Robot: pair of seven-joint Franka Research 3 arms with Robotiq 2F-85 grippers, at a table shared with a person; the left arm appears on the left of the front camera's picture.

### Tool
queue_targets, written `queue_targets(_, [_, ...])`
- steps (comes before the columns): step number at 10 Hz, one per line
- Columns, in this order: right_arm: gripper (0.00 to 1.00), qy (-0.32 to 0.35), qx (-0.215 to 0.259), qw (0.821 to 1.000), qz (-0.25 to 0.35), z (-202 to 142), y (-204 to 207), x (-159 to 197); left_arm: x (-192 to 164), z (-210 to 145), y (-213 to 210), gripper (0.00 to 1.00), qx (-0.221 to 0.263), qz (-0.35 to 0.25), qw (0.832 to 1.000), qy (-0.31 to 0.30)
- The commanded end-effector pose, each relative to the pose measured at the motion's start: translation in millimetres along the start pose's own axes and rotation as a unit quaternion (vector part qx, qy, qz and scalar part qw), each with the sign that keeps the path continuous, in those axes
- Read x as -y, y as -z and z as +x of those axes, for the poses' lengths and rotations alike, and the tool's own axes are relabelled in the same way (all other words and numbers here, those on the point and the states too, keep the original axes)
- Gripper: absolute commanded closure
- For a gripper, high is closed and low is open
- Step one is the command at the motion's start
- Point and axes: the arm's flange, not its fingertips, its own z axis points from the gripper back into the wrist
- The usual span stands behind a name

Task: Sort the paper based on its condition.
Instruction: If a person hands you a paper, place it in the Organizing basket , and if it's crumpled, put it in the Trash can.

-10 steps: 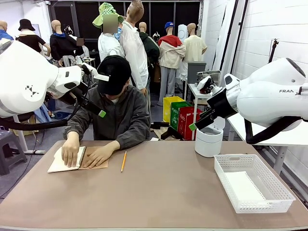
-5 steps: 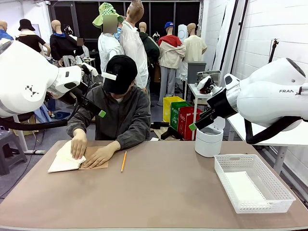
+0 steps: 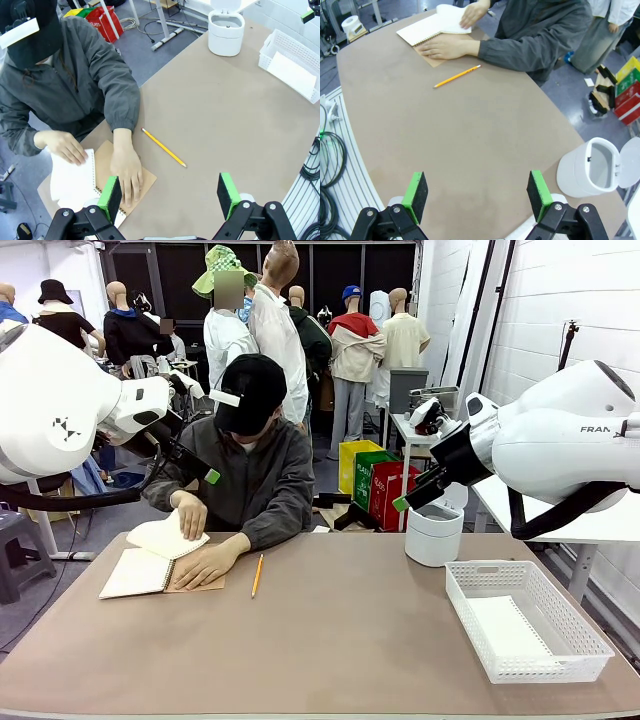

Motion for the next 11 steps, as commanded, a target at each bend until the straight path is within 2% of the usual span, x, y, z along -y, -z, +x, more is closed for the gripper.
queue_targets(1, [0.00,0.002,0.002,1.000,0.006,-1.4,1.8,1.3,0.2,-0.4,-0.1,0.00,-0.001,0.001,1.000,-0.007])
queue_targets(11, [0.00,0.002,0.002,1.000,0.006,-1.4,1.8,1.3,0.2,-0.4,-0.1,0.00,-0.001,0.001,1.000,-0.007])
